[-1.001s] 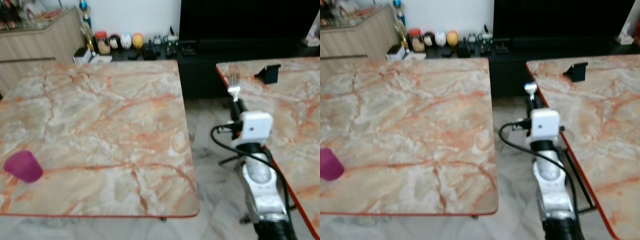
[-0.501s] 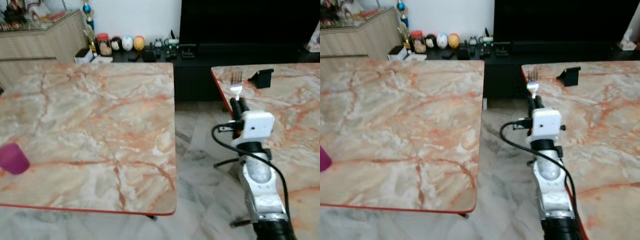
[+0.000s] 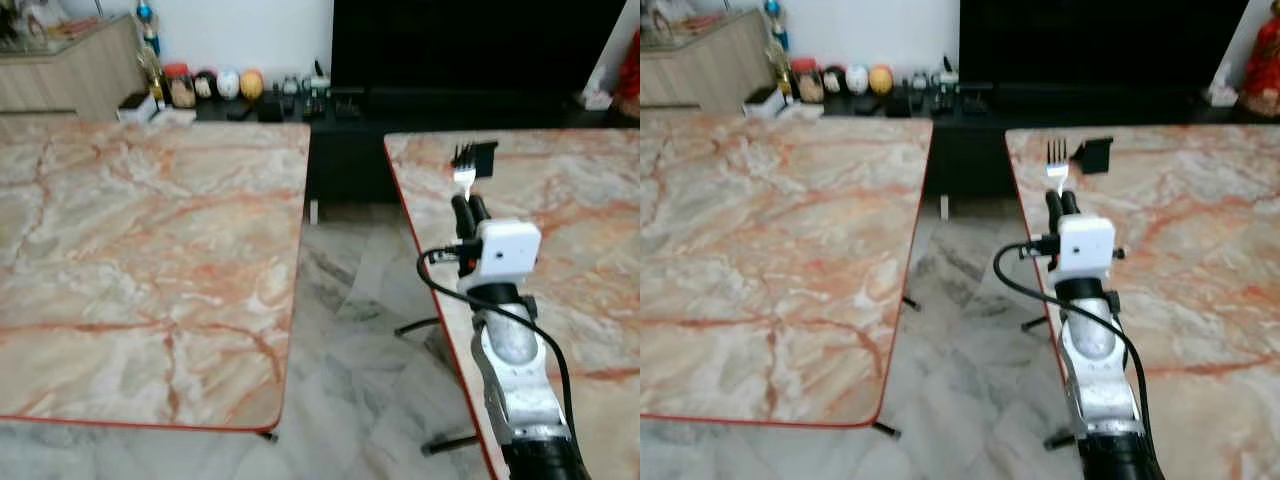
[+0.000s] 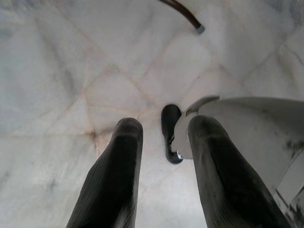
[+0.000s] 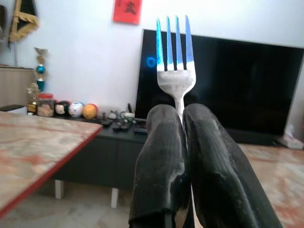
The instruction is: Setting the table
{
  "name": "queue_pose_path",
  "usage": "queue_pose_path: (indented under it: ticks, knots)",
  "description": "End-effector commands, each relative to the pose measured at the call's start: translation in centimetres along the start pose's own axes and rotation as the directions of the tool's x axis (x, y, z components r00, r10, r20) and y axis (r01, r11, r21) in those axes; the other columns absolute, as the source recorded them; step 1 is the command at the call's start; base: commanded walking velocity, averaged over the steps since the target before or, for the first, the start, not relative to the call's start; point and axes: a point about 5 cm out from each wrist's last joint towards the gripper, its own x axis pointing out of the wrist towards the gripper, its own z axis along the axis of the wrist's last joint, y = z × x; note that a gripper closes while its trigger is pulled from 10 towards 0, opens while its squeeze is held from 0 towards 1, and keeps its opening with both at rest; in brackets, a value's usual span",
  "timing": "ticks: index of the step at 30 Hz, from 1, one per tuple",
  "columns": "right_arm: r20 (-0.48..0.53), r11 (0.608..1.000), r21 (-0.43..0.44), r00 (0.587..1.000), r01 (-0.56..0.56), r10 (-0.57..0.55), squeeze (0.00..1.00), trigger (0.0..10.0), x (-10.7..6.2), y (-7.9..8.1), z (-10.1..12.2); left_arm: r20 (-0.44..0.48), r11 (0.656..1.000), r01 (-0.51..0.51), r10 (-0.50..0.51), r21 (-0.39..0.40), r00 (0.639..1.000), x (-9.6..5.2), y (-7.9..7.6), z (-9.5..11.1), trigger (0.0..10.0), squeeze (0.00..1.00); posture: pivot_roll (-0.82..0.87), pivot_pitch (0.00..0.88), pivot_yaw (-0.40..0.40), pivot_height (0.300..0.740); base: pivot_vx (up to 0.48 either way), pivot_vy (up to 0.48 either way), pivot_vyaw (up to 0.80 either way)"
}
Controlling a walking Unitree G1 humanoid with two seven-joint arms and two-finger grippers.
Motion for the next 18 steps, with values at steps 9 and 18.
queue_pose_path:
  ticks: [9, 18]
  knots:
    - [0.005, 1.000, 0.007, 1.000, 0.013, -0.013, 0.00, 10.0, 0.26, -0.33, 0.18, -0.019, 1.000, 0.002, -0.002, -0.009, 1.000, -0.19, 0.07, -0.48, 10.0, 0.00, -0.08, 0.000, 0.032, 0.740, 0.000, -0.327, 0.00]
    - [0.005, 1.000, 0.010, 1.000, 0.015, -0.015, 0.00, 10.0, 0.29, -0.37, 0.17, -0.016, 1.000, 0.001, -0.002, -0.015, 1.000, -0.19, 0.05, -0.48, 10.0, 0.00, -0.08, 0.000, 0.031, 0.740, 0.000, -0.340, 0.00]
